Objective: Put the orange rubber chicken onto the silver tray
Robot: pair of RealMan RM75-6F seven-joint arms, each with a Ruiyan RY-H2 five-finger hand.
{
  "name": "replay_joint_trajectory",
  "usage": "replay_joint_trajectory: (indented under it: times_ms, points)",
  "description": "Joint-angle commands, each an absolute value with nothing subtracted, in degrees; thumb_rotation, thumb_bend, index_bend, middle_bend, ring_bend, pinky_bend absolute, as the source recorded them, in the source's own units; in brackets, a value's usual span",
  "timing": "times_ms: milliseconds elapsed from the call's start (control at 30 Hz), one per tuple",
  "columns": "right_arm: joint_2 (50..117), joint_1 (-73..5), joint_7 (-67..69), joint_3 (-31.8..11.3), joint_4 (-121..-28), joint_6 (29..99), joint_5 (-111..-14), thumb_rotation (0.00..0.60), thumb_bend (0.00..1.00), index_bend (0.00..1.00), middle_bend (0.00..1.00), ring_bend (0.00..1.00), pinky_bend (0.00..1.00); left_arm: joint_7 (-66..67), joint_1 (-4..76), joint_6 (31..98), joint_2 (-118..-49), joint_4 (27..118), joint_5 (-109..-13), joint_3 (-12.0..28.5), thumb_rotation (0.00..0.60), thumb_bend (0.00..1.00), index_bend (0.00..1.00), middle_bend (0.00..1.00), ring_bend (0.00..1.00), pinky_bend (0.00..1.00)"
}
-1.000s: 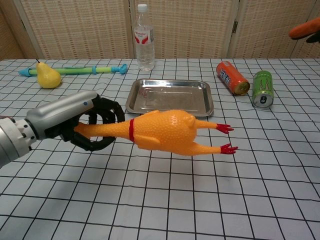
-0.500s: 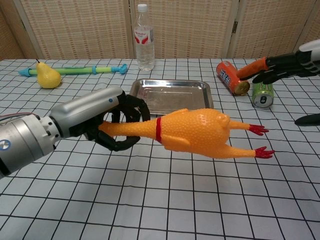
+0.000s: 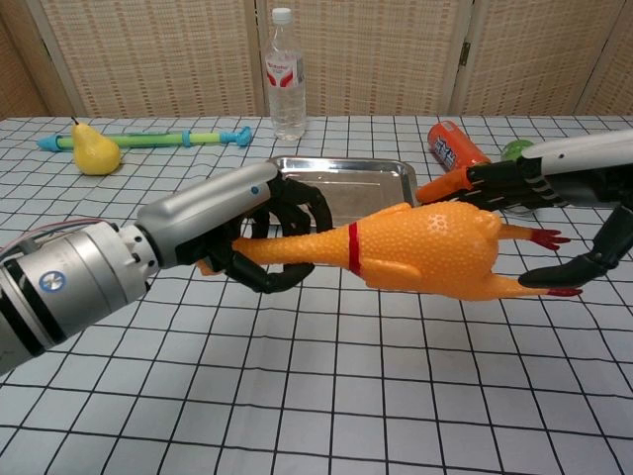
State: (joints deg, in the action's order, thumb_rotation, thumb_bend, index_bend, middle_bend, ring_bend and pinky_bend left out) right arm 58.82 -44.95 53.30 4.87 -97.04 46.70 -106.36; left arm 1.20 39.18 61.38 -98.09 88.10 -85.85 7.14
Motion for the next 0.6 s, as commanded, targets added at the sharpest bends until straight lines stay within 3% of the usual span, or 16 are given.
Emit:
replay_joint_trajectory:
  times_ms: [33,100,233,333,600]
  points:
    - [60.65,-45.03,53.08,4.97,-95.89,48.81,-105.74,0.6,0.31,0.0,0.0,0.0,0.04,1.22,39.35,61.25,-98.3,88.06,-85.59,7.22,0.6,0.81,0.86,0.64,0.47,0.67]
    - [61.54,-44.79,51.91,4.85,-95.54,49.65,-105.16,0.6,0.31,0.0,0.01,0.0,0.11,1.11,39.43,61.2,-98.47,87.99,-85.34,7.29,0.6,0.81,0.86,0.64,0.47,0.67]
    - [62.41,-44.68,51.01,4.95,-95.36,50.04,-104.47,0.6,0.32,0.11,0.11,0.09,0.3,0.92,39.58,61.13,-98.65,87.9,-85.1,7.41,0.6,0.81,0.86,0.64,0.47,0.67]
    - [63.28,-44.87,49.86,5.36,-95.55,49.55,-103.55,0.6,0.34,0.31,0.27,0.28,0.53,0.89,39.84,61.2,-98.72,88.0,-85.07,7.66,0.6,0.81,0.86,0.64,0.47,0.67]
    - [63.67,-44.37,44.54,4.63,-97.12,49.04,-98.66,0.6,0.37,0.67,0.53,0.57,0.84,1.49,40.16,61.22,-98.31,88.76,-84.91,7.55,0.6,0.81,0.86,0.64,0.47,0.67]
